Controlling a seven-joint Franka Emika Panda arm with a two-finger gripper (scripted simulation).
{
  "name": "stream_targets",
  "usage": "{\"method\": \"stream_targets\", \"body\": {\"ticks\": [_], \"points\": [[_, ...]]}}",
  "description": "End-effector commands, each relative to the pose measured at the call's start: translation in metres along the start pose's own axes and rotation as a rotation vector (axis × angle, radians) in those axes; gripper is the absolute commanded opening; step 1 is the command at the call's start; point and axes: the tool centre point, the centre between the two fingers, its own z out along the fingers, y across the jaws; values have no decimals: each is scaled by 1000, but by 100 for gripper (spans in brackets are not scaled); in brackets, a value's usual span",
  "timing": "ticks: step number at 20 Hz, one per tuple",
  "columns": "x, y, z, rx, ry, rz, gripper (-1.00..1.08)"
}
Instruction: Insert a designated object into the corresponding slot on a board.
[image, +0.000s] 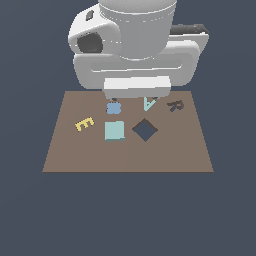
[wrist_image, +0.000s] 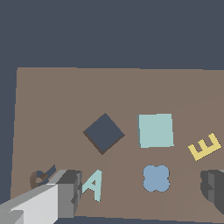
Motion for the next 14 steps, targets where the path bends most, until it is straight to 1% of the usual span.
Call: {"method": "stream_targets", "body": {"ticks": [1, 7, 14], "points": [[0, 0, 0, 0, 0, 0, 100], [1, 5, 12, -2, -3, -5, 100], [4, 25, 53, -10, -14, -21, 100]]}}
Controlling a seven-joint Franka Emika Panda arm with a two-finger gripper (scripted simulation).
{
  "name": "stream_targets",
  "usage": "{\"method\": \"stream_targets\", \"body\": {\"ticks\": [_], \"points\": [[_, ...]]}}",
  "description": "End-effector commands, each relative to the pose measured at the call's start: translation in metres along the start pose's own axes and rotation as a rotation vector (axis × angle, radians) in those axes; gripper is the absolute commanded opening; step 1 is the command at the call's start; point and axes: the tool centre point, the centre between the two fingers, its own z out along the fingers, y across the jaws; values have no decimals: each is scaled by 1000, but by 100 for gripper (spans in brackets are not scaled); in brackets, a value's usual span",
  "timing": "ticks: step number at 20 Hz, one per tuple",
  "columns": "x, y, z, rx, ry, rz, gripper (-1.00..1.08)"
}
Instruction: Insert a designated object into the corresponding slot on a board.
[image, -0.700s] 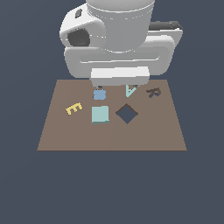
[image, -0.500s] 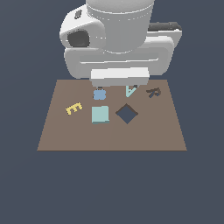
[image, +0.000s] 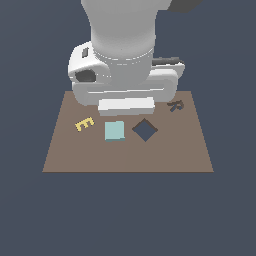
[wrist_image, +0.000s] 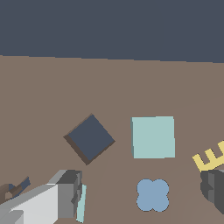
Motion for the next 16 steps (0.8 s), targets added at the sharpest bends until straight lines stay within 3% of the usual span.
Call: {"method": "stream_targets", "body": {"ticks": [1, 8, 16], "points": [[1, 9, 19, -4, -6, -7, 100], [6, 31, 67, -12, -18, -25, 100], [9, 41, 86, -16, -23, -32, 100]]}}
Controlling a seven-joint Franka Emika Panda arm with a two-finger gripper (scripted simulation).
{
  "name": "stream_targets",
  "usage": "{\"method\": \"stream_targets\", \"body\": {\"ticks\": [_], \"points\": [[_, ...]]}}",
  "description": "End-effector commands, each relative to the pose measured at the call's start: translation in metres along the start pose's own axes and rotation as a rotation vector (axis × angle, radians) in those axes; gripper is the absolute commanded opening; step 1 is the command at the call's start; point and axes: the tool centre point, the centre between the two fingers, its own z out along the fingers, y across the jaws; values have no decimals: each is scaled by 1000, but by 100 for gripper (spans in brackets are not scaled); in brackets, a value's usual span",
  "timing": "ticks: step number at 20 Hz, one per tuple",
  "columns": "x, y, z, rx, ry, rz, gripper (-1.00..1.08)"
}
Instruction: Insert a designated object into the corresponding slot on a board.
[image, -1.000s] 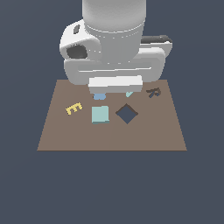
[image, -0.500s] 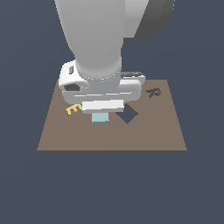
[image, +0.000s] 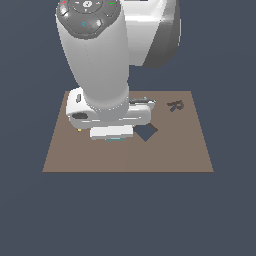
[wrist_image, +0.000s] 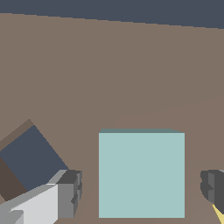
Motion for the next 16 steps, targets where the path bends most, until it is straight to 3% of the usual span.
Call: {"method": "stream_targets", "body": {"ticks": [1, 13, 14, 16], "points": [[1, 1, 2, 0, 1, -1, 100], [1, 1, 22, -1, 1, -1, 100], [1, 1, 22, -1, 1, -1, -100], [1, 1, 22, -1, 1, -1, -100]]}}
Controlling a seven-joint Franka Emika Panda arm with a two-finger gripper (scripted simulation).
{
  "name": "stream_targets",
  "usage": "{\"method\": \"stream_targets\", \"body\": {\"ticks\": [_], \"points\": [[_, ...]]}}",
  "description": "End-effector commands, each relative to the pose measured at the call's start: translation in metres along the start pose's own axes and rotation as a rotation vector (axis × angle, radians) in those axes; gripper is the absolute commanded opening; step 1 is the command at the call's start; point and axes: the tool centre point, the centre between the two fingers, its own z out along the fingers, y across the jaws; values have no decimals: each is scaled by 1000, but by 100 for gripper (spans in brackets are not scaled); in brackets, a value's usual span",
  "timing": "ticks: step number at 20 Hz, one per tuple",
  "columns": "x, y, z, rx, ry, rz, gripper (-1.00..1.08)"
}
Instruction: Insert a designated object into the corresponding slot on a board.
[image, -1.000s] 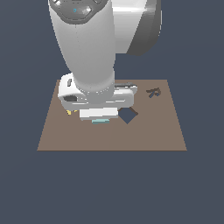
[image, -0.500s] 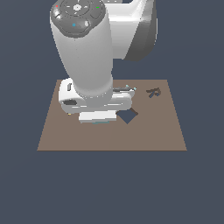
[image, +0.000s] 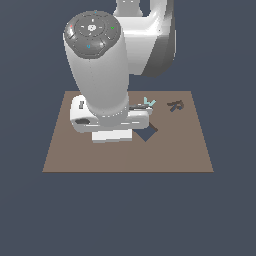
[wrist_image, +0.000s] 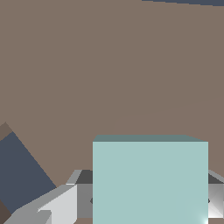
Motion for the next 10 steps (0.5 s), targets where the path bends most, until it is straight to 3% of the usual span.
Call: {"method": "stream_targets", "body": {"ticks": [1, 10], "points": [[0, 0, 1, 0, 0, 0, -100], [1, 0, -2, 0, 1, -1, -100]]}}
